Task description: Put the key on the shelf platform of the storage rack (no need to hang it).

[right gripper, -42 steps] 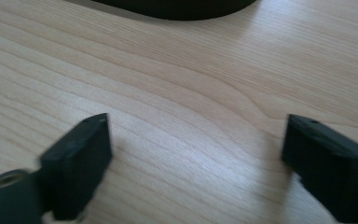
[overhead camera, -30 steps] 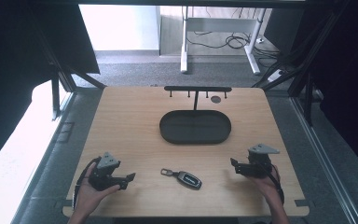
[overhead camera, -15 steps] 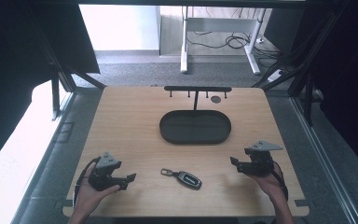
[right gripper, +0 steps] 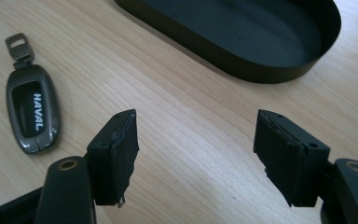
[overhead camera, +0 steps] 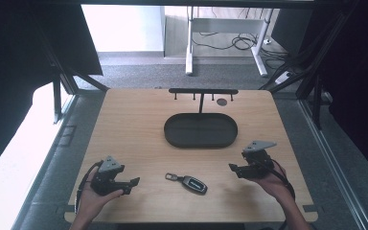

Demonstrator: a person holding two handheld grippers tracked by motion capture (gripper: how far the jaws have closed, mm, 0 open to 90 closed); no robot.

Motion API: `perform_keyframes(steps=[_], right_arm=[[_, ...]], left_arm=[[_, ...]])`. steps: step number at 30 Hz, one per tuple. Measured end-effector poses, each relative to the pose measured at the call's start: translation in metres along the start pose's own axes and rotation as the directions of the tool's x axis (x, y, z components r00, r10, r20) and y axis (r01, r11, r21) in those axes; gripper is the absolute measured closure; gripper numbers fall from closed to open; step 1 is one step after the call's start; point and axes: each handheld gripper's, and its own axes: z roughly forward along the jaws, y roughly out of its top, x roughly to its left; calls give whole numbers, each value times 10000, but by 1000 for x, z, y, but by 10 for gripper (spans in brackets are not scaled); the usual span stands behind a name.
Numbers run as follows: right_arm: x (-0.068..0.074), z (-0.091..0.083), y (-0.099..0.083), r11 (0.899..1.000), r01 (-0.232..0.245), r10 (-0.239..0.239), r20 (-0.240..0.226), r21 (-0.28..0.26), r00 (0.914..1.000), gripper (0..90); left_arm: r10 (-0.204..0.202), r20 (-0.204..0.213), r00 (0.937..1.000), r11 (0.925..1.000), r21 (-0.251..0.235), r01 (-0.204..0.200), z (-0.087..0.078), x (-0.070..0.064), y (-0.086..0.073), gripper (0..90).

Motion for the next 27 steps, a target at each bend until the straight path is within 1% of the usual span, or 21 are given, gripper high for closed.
perform_keyframes(steps=[1, 6, 7, 8, 9, 13, 14, 21, 24, 27], right_arm=[[4, -1, 5, 9998, 164, -163, -103, 148, 9998, 319], [12, 0, 16, 9977, 547, -526, -514, 400, 9973, 324], [13, 0, 18, 9972, 584, -555, -608, 469, 9966, 325], [13, 0, 18, 9972, 584, -555, -608, 469, 9966, 325], [17, 2, 23, 9957, 714, -671, -718, 585, 9952, 326], [21, 4, 28, 9939, 894, -838, -854, 650, 9928, 327], [24, 6, 32, 9924, 1016, -944, -999, 697, 9905, 328], [37, 13, 44, 9852, 1410, -1279, -1298, 977, 9833, 329], [41, 17, 47, 9826, 1518, -1355, -1455, 1070, 9800, 333], [44, 20, 49, 9785, 1661, -1475, -1484, 1222, 9779, 333]], left_arm=[[8, -3, 10000, 10000, -31, -8, -1, -1, 0, 230], [48, -3, 10000, 10000, -74, -48, -2, -1, 1, 230], [65, -17, 10000, 10000, -40, -65, -1, -1, 1, 230], [65, -17, 10000, 10000, -40, -65, -1, -1, 1, 230], [47, -15, 10000, 10000, -28, -47, 0, -1, 1, 230], [38, -14, 10000, 10000, 20, -38, 1, -1, 1, 230], [56, -5, 10000, 10000, 17, -56, 0, -1, 1, 230], [61, -17, 10000, 9999, -80, -61, -2, -1, 1, 230], [62, -5, 10000, 10000, -41, -62, -2, -1, 1, 230], [94, 8, 10000, 10000, -21, -94, -1, -1, 1, 230]])
